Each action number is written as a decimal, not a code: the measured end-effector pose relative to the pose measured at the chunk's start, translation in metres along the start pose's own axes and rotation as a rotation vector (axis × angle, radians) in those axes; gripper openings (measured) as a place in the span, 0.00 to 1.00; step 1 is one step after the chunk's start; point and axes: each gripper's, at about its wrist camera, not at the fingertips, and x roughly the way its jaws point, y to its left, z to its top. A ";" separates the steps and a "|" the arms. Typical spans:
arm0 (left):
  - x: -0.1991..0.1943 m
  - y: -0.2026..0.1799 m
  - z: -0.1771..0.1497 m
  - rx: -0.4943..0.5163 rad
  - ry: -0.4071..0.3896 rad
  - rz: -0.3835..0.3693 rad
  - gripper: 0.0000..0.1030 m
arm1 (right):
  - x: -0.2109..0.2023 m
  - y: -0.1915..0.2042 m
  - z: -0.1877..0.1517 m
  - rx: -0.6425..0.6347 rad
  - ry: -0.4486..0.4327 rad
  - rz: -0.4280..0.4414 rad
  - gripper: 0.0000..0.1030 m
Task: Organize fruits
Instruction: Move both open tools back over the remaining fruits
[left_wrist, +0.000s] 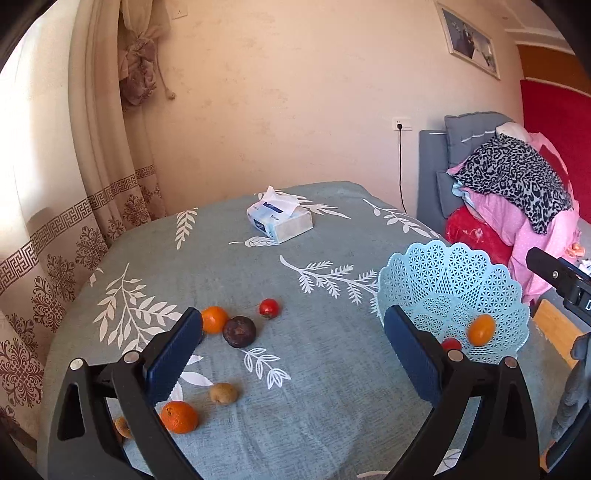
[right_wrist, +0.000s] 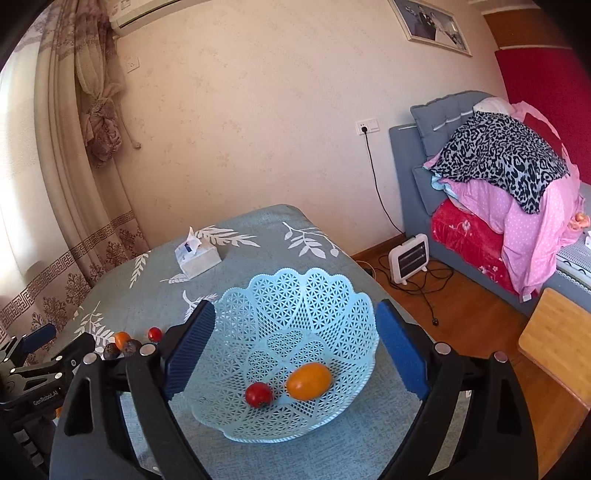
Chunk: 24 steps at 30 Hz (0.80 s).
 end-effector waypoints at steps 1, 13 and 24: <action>-0.002 0.004 -0.001 -0.006 -0.002 0.003 0.95 | -0.002 0.004 0.000 -0.011 -0.006 0.005 0.88; -0.018 0.048 -0.012 -0.091 -0.009 0.047 0.95 | -0.009 0.060 -0.003 -0.105 -0.003 0.088 0.91; -0.025 0.095 -0.029 -0.165 0.013 0.117 0.95 | 0.002 0.128 -0.020 -0.195 0.054 0.201 0.91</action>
